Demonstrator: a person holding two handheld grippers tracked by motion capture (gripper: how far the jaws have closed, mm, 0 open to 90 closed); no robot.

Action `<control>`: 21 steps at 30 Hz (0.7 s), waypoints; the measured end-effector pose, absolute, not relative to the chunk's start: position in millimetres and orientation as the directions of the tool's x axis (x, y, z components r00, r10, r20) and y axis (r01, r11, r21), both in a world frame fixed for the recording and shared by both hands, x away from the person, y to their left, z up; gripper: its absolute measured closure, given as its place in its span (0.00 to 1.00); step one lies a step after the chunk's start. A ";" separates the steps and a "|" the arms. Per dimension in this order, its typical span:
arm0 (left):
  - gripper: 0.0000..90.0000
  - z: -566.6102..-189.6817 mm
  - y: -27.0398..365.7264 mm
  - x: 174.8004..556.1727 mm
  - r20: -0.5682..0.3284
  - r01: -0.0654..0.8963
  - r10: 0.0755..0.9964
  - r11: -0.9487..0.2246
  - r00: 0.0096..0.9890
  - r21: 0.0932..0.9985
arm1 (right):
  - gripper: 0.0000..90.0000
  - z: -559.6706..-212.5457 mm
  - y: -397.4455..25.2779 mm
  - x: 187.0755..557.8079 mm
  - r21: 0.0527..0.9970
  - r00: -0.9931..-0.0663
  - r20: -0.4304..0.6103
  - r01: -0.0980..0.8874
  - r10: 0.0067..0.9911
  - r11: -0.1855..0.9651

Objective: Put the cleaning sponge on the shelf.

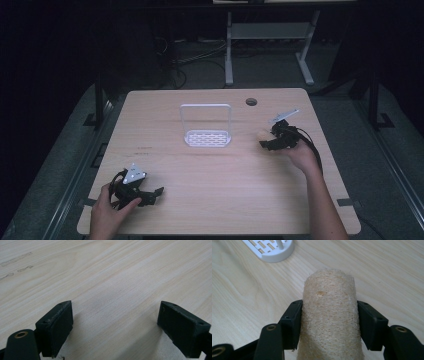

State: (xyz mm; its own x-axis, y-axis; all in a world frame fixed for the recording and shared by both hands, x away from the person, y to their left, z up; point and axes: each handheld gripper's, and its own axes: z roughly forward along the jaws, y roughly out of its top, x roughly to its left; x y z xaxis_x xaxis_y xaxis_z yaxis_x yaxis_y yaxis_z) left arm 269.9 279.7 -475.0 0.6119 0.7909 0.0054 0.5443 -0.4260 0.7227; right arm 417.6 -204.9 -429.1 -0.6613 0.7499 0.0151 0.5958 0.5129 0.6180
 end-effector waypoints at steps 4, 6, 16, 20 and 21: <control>0.14 -475.0 279.7 269.9 0.005 0.545 0.791 -0.426 0.612 0.722 | 0.46 -428.2 -200.6 416.7 0.620 -0.667 0.010 0.589 0.745 0.519; 0.14 -475.0 279.7 269.9 0.005 0.544 0.791 -0.426 0.612 0.723 | 0.46 -426.5 -197.8 415.1 0.622 -0.673 0.008 0.582 0.739 0.524; 0.14 -475.0 279.7 269.9 0.005 0.544 0.791 -0.426 0.612 0.723 | 0.46 -424.8 -183.6 410.0 0.628 -0.703 -0.004 0.552 0.711 0.549; 0.14 -475.0 279.7 269.9 0.005 0.544 0.791 -0.426 0.612 0.723 | 0.46 -423.6 -177.5 408.0 0.634 -0.717 -0.002 0.538 0.697 0.556; 0.14 -475.0 279.7 269.9 0.005 0.544 0.791 -0.426 0.612 0.723 | 0.46 -423.7 -175.8 407.5 0.633 -0.720 -0.001 0.536 0.694 0.558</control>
